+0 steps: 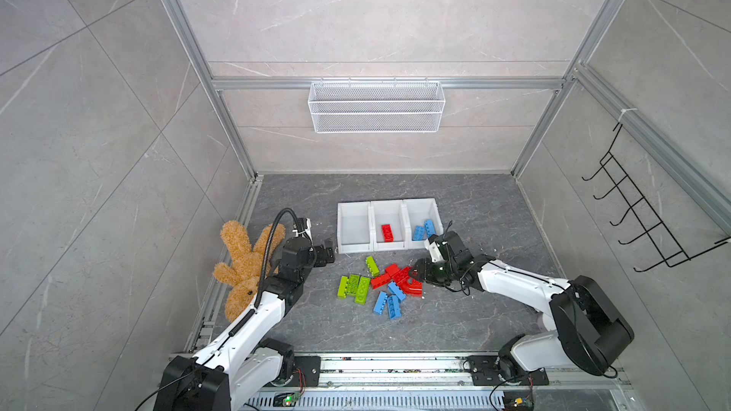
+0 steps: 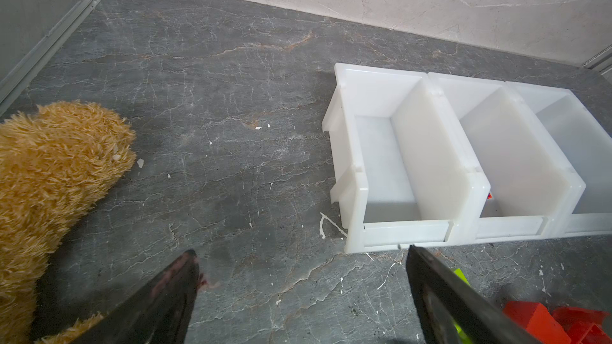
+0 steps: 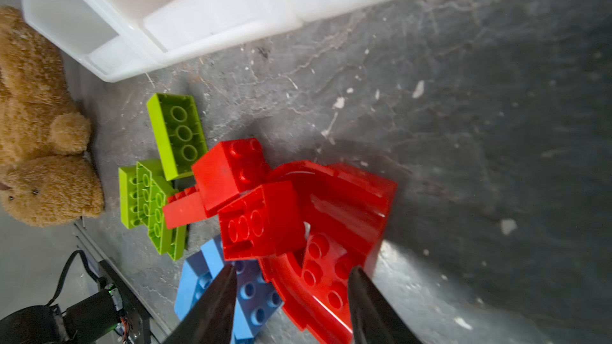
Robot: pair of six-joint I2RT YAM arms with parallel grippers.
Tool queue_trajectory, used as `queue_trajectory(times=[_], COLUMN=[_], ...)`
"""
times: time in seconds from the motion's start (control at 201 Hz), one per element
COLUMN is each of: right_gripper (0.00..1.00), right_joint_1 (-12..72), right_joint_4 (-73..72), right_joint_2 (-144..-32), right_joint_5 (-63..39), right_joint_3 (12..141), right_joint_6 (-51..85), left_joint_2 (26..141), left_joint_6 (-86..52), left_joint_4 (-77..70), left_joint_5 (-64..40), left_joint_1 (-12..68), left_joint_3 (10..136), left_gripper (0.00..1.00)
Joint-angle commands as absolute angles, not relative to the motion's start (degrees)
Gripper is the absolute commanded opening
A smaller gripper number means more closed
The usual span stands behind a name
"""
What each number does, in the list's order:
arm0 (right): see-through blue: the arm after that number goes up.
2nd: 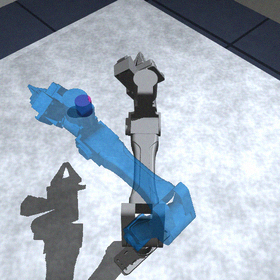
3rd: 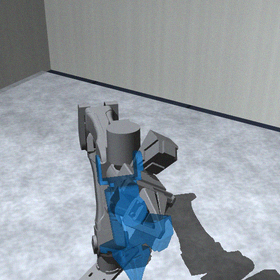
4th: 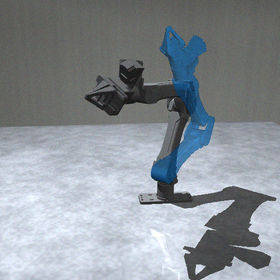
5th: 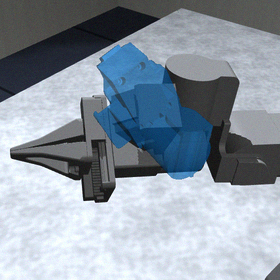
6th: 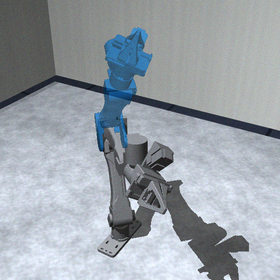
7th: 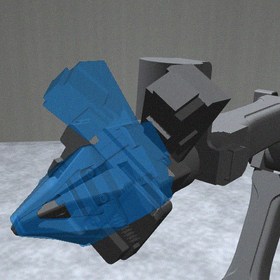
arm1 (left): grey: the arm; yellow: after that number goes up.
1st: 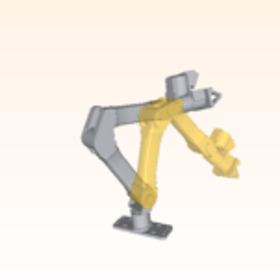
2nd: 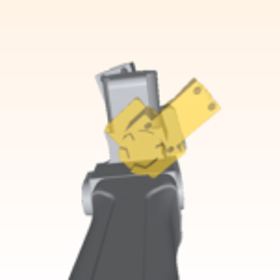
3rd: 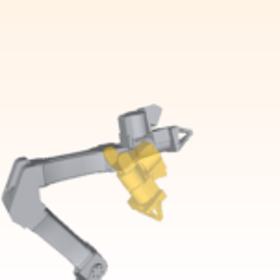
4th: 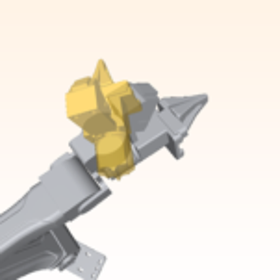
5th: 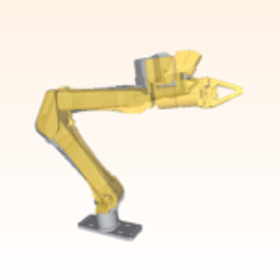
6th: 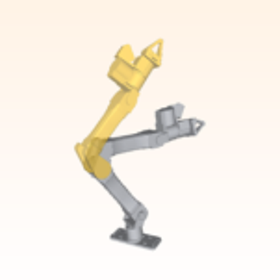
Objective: Sort the legos into containers by color
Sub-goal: Pick up the lego from the center of the table.
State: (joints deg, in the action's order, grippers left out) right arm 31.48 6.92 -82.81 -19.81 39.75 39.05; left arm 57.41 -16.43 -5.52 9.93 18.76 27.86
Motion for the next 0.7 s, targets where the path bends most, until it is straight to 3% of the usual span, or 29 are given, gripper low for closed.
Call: queue_trajectory(times=[0.0, 0.423, 0.692], right_gripper=[0.55, 0.48, 0.48], right_joint_1=[31.6, 31.6, 31.6], right_joint_4=[4.9, 9.6, 7.4], right_joint_2=[-83.5, -83.9, -88.1], right_joint_5=[-20.5, -19.4, -21.9], right_joint_3=[40.9, 44.4, 44.3], right_joint_6=[40.0, 37.7, 38.4], left_joint_2=[56.7, 56.7, 56.9], left_joint_6=[-15.7, -16.1, -16.2], left_joint_4=[-6.1, -6.2, -6.1], left_joint_5=[10.4, 9.8, 9.5], left_joint_1=[19.1, 19.1, 19.1], left_joint_3=[28.9, 28.9, 29.1], left_gripper=[0.99, 0.99, 0.99])
